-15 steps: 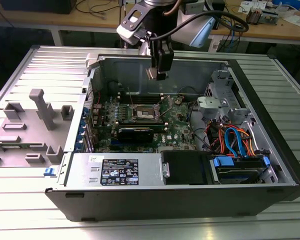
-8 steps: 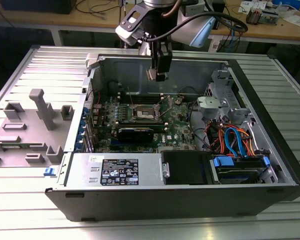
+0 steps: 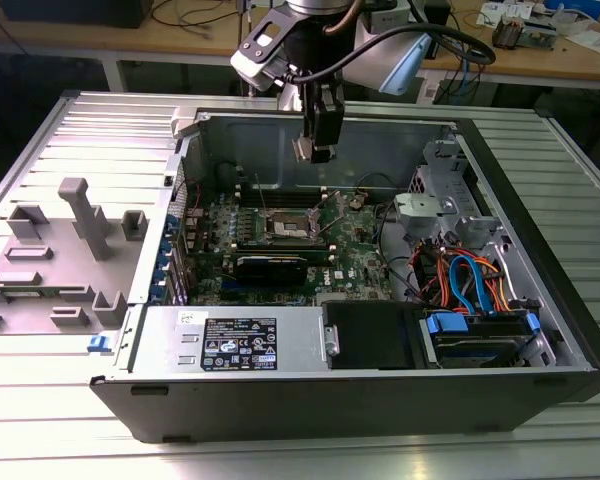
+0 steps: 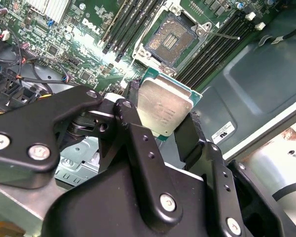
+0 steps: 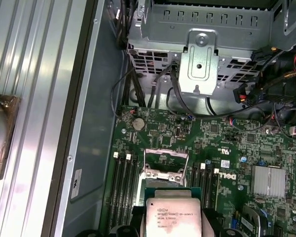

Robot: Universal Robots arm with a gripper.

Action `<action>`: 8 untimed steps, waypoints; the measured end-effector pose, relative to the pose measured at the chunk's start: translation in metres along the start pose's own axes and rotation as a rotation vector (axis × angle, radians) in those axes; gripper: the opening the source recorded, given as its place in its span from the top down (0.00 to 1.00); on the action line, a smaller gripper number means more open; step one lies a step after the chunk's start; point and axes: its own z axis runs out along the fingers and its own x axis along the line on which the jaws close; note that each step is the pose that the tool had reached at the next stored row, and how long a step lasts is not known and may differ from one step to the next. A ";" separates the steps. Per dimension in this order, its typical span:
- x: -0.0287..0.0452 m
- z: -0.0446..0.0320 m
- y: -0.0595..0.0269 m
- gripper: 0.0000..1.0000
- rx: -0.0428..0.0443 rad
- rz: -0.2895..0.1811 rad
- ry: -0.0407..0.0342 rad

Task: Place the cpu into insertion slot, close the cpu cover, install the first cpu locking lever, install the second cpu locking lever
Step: 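Place the cpu into insertion slot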

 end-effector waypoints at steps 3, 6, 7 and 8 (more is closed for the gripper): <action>0.0000 0.0000 0.0000 0.46 0.0000 0.000 0.0000; 0.0000 0.0000 0.0000 0.46 0.0000 0.000 0.0000; 0.0000 0.0000 0.0000 0.46 0.0001 0.001 -0.0001; 0.0000 0.0002 0.0000 0.46 -0.0001 0.005 -0.0003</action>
